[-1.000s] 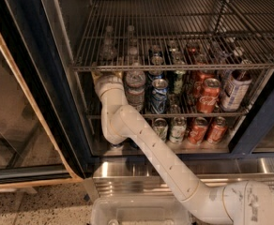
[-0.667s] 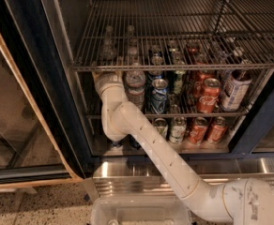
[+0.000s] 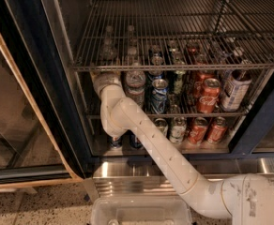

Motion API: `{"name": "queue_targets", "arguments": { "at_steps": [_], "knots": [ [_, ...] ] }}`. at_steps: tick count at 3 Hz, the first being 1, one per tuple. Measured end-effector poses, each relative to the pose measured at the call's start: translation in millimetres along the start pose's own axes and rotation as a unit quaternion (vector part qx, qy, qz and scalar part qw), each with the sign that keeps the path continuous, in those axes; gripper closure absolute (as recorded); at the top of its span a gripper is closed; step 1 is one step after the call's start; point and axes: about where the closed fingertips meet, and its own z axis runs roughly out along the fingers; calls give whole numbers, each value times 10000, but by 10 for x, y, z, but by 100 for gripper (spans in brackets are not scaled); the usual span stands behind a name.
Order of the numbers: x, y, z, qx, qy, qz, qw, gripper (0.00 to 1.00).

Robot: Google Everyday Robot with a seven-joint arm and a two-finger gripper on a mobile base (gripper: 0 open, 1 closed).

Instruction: Pick water bottle from middle shelf of fridge

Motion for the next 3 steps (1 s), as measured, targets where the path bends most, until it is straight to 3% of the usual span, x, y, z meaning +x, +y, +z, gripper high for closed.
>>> {"name": "queue_targets", "arguments": {
  "at_steps": [2, 3],
  "knots": [
    [71, 57, 70, -32, 61, 109, 9999, 19],
    [58, 48, 79, 90, -34, 180, 9998, 19]
  ]
}}
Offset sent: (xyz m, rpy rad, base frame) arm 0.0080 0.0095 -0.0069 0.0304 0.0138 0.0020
